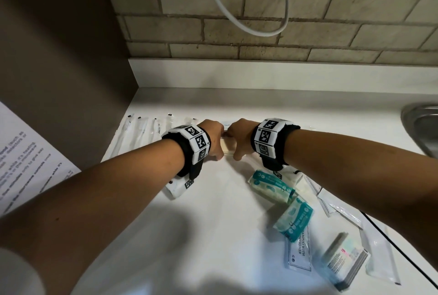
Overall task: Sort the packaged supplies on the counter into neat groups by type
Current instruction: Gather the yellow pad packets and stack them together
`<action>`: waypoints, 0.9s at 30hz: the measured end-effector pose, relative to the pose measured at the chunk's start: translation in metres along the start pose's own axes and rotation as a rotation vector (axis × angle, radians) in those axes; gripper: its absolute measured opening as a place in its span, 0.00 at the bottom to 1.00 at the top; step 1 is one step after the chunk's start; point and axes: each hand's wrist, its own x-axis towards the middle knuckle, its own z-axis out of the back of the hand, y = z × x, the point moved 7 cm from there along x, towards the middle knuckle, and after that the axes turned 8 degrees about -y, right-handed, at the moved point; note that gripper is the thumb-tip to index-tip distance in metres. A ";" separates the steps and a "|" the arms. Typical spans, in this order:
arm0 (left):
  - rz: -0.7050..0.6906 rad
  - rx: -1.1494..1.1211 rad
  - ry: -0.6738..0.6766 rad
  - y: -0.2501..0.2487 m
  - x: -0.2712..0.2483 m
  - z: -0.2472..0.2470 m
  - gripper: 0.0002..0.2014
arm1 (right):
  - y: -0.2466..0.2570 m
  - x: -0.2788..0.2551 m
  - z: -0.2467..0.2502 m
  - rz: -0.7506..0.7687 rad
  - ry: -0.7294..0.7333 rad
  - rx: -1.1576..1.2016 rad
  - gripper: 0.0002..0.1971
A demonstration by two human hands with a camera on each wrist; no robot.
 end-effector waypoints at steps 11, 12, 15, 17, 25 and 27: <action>-0.003 -0.044 -0.013 0.004 0.002 -0.001 0.25 | 0.001 -0.006 0.004 -0.001 0.011 0.005 0.26; 0.001 -0.069 -0.009 0.005 0.002 -0.002 0.26 | 0.001 -0.007 0.004 -0.001 0.010 0.014 0.26; 0.011 -0.134 -0.003 0.009 0.000 -0.002 0.30 | 0.001 -0.009 0.004 0.008 -0.005 0.023 0.29; 0.015 -0.159 -0.005 0.011 -0.001 0.000 0.32 | 0.001 -0.010 0.004 0.015 -0.011 0.024 0.31; 0.030 -0.103 -0.066 0.016 -0.014 0.012 0.37 | -0.010 -0.035 0.017 -0.008 -0.140 0.082 0.33; 0.002 -0.043 -0.112 0.007 -0.022 0.023 0.36 | -0.020 -0.046 0.022 -0.044 -0.193 0.146 0.33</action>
